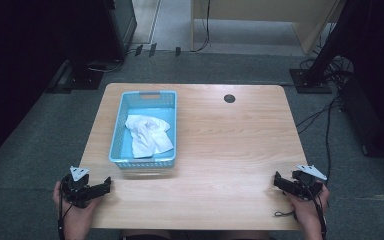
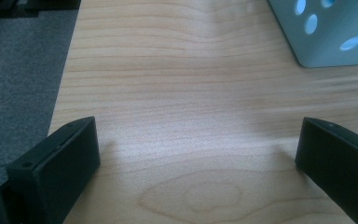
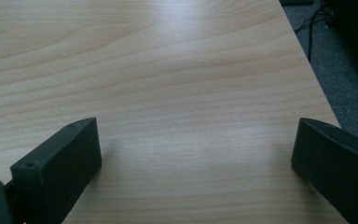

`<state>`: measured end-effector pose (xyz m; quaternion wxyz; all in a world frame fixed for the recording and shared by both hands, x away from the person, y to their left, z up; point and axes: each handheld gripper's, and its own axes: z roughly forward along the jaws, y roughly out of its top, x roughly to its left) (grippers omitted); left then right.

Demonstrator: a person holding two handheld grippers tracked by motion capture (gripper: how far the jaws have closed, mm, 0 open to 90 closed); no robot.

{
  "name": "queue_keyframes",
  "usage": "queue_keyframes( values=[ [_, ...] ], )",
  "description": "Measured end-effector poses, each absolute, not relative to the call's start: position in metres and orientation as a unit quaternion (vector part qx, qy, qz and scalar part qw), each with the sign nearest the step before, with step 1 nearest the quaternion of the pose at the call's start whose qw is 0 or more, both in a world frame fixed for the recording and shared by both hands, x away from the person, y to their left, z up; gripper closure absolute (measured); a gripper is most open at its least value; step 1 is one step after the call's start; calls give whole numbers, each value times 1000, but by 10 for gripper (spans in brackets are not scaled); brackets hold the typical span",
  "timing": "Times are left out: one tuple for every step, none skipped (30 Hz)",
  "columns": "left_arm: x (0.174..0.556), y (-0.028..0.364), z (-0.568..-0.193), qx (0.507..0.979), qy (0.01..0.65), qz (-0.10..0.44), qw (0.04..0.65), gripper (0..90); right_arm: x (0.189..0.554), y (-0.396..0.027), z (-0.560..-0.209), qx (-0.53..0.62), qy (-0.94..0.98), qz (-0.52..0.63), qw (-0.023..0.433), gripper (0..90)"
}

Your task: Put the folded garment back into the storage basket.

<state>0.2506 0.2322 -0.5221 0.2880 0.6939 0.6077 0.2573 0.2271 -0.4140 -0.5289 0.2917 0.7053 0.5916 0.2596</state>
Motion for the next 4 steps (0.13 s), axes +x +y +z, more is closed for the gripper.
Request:
queue_keyframes(
  values=[
    [251,232,-522,694,608,257,288,0,226,-415,-529,706,591,260,292,0],
    [251,232,-522,694,607,257,288,0,225,-416,-529,705,592,260,291,0],
    [251,232,-522,695,607,257,288,0,225,-417,-529,704,593,260,291,0],
    [251,232,-522,695,607,257,288,0,225,-417,-529,704,594,261,291,0]
  ],
)
